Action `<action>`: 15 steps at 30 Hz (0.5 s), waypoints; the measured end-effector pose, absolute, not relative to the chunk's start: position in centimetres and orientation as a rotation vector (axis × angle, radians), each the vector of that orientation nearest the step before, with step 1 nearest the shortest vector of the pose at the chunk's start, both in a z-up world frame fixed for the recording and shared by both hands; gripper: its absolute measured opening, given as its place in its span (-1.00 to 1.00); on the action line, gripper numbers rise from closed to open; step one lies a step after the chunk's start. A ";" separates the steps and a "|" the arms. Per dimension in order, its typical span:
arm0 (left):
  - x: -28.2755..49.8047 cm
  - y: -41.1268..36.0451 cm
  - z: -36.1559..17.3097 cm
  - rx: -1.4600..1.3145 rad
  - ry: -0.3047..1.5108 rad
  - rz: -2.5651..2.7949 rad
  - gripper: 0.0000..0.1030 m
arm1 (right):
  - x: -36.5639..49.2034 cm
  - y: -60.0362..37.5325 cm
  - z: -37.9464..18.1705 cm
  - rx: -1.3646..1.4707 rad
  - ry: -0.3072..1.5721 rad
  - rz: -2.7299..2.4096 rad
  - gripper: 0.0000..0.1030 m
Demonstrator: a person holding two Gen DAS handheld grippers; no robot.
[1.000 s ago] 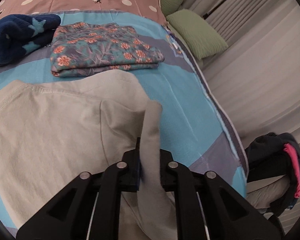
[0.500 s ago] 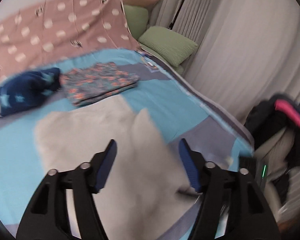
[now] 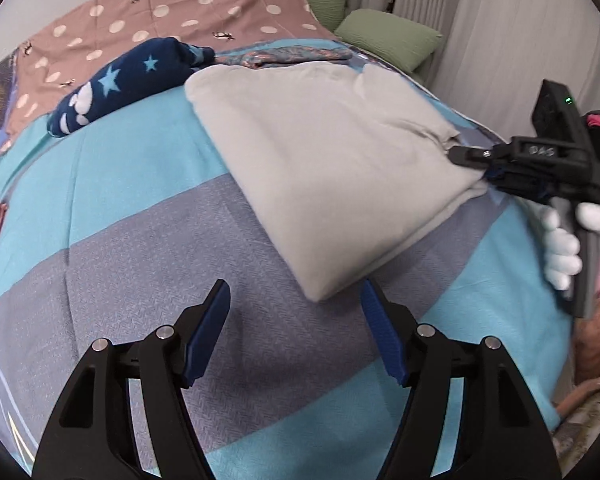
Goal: Fold small clothes
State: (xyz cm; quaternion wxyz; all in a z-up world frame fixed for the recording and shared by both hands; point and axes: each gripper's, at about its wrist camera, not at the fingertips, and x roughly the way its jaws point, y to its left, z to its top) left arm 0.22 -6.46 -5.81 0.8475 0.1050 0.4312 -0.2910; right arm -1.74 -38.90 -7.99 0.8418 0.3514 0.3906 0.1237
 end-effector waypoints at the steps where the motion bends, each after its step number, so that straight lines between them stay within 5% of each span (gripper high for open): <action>1: 0.1 -6.4 -5.9 0.215 0.905 -0.613 0.33 | -1.9 -38.9 -7.9 0.741 0.826 0.257 -0.61; 10: 1.1 -5.9 -7.0 0.244 0.923 -0.482 0.36 | -3.3 -40.5 -7.7 0.669 0.828 0.076 -0.43; 15: 0.1 -3.5 -6.6 0.238 0.928 -0.417 0.36 | -4.4 -42.0 -7.3 0.668 0.813 0.012 -0.60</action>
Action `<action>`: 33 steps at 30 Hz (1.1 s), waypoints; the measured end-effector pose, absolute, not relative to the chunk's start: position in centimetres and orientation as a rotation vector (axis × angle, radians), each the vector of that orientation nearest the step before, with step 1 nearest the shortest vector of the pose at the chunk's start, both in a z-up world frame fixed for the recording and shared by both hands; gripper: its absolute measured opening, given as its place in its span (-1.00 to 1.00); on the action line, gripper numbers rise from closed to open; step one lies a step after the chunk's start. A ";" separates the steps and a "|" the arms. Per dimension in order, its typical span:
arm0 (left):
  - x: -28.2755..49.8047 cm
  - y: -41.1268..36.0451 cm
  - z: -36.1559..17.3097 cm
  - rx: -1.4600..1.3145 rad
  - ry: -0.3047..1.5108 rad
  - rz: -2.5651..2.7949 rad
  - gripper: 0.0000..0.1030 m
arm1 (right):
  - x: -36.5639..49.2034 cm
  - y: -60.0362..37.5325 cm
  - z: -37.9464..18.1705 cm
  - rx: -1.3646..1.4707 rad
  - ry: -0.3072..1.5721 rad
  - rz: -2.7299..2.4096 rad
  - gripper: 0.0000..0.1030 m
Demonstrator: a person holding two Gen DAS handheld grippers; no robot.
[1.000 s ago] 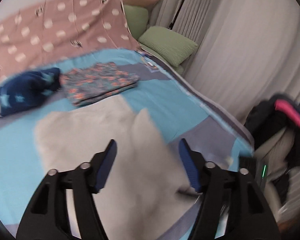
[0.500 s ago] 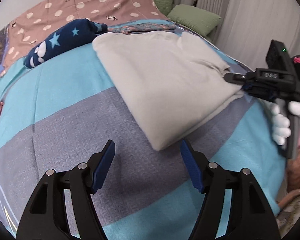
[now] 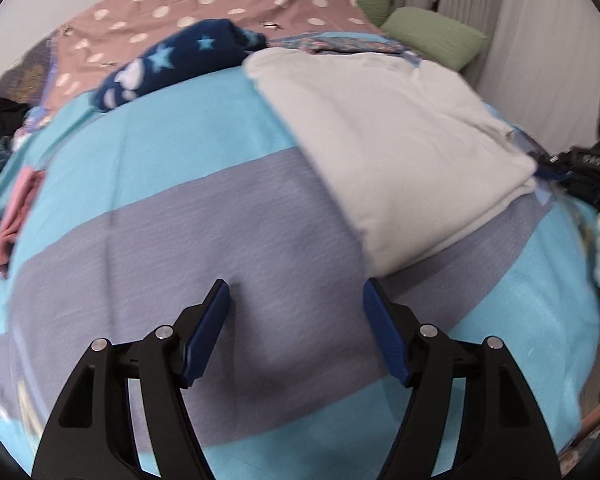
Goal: Fold small clothes
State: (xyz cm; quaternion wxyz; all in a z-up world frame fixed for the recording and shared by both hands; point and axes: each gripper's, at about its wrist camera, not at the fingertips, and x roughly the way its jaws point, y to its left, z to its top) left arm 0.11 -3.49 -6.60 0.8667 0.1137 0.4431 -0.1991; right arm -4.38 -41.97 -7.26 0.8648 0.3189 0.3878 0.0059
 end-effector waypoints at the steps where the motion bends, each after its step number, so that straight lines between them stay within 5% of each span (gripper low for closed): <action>1: 0.0 -3.1 -6.4 0.237 0.923 -0.406 0.35 | -4.4 -42.0 -7.1 0.669 0.808 0.019 -0.60; 3: 0.1 -2.3 -5.2 0.141 0.934 -0.464 0.31 | -4.1 -41.4 -6.2 0.656 0.781 0.073 -0.60; 9: 1.7 -5.4 -1.8 -0.003 0.826 -0.676 -0.29 | -1.4 -36.3 -3.4 0.541 0.719 0.301 -0.60; 13: 3.2 -9.2 -4.9 0.071 0.906 -0.684 -0.32 | 1.2 -35.0 -4.8 0.487 0.802 0.246 -0.68; 14: 3.6 -9.8 -6.2 0.102 0.930 -0.671 -0.36 | 1.8 -35.8 -6.4 0.484 0.864 0.184 -1.00; 29: 6.3 -9.4 -4.0 0.083 0.841 -0.682 -0.35 | 4.8 -35.6 -3.1 0.403 0.769 0.300 -0.81; 33: 8.0 -9.4 -6.3 0.077 0.897 -0.655 -0.32 | 7.6 -35.9 -5.7 0.343 0.887 0.180 -0.76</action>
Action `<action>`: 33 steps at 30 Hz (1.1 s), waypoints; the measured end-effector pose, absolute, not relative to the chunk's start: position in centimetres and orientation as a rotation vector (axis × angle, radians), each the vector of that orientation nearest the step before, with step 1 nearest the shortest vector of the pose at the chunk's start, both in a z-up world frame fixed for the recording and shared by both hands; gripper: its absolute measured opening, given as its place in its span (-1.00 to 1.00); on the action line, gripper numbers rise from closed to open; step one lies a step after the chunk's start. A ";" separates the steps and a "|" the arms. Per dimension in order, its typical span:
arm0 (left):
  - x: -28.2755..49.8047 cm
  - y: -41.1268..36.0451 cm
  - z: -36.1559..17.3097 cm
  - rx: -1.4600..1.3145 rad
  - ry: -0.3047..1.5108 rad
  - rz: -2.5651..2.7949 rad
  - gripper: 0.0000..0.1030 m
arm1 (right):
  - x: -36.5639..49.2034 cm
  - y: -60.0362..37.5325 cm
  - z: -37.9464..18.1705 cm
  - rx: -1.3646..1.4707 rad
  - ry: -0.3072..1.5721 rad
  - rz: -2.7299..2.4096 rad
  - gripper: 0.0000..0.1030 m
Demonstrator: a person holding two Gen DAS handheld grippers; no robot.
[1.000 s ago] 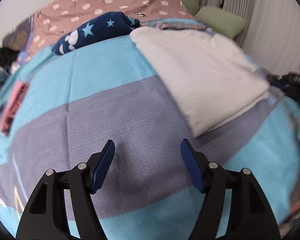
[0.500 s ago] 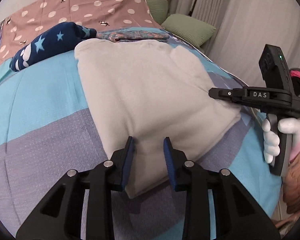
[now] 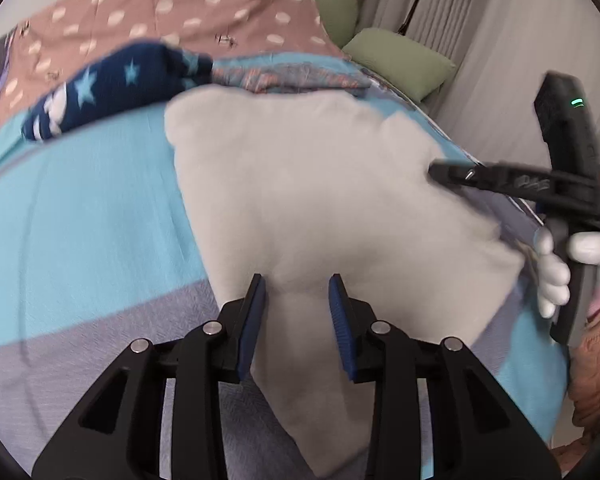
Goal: Fold small clothes
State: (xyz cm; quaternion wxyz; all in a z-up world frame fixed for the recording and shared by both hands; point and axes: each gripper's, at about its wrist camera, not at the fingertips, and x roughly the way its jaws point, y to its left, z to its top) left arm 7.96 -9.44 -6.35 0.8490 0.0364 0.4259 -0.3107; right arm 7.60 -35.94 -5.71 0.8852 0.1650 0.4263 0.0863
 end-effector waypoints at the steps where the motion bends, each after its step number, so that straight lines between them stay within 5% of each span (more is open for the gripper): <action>1: 7.7 -9.3 -6.2 0.081 0.883 -0.664 -0.32 | 8.2 -36.2 -7.1 0.340 0.933 0.147 -0.82; 12: 13.7 -8.4 -2.9 0.036 0.824 -0.610 -0.29 | 11.2 -37.3 -3.2 0.386 0.815 0.264 -0.70; 16: 17.4 -10.1 -6.3 0.100 0.932 -0.553 0.21 | 15.0 -36.1 -5.5 0.335 0.916 0.224 -0.57; 17: 17.9 -10.2 -7.6 0.106 0.959 -0.547 0.28 | 15.7 -35.8 -6.9 0.324 0.959 0.201 -0.72; 24: 17.4 -9.7 -7.2 0.071 0.919 -0.562 0.29 | 15.1 -36.5 -7.3 0.372 0.918 0.222 -0.73; 28: 15.8 -8.2 -6.5 0.009 0.926 -0.579 0.29 | 13.0 -36.8 -5.4 0.389 0.879 0.224 -0.26; 33: 12.8 -6.8 -5.4 -0.076 0.904 -0.689 0.31 | 9.0 -38.4 -4.7 0.350 0.885 0.235 -0.18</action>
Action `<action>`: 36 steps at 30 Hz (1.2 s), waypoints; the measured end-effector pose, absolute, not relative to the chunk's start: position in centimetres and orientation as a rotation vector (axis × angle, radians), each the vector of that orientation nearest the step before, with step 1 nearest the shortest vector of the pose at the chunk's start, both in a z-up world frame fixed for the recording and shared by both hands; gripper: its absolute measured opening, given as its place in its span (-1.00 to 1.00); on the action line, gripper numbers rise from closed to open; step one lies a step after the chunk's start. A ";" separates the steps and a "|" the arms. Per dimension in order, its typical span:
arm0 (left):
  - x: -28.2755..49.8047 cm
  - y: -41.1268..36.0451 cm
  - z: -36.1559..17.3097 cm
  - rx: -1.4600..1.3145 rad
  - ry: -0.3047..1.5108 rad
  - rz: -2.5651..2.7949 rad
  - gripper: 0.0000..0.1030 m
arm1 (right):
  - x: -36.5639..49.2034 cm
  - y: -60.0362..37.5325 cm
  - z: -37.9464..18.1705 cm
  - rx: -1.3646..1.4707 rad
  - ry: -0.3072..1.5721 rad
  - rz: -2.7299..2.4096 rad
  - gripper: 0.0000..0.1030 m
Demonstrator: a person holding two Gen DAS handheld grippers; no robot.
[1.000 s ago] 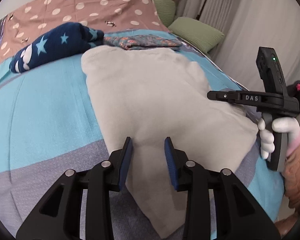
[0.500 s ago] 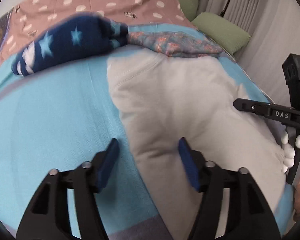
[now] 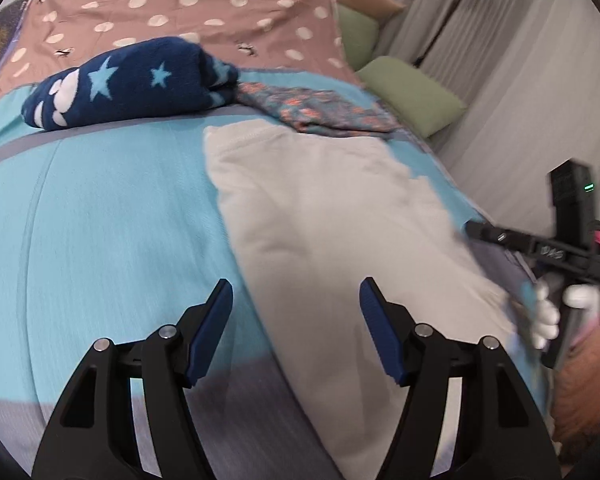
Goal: Fold small clothes
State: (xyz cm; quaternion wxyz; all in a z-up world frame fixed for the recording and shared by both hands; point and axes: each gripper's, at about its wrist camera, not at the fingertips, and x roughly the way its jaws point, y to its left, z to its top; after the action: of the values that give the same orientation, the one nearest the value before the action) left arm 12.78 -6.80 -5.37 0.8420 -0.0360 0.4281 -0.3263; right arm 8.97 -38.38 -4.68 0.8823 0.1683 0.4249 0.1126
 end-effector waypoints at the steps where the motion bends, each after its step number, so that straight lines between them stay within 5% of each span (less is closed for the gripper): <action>1: 12.5 -6.8 -5.4 -0.079 0.910 -0.704 0.32 | 8.3 -38.9 -5.0 0.375 0.898 0.247 -0.16; 8: 11.6 -6.3 -7.1 -0.084 0.982 -0.700 0.35 | 5.6 -41.0 -7.2 0.493 0.977 0.295 0.02; 36: 19.7 -10.6 -7.6 -0.115 0.972 -0.756 0.26 | 13.3 -36.8 -7.9 0.433 0.996 0.454 0.10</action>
State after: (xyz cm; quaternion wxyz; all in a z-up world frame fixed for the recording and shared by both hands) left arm 19.66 -10.60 -7.59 0.8148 -0.0539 0.4556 -0.3544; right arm 13.33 -36.79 -7.88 0.8317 0.2042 0.4697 0.2141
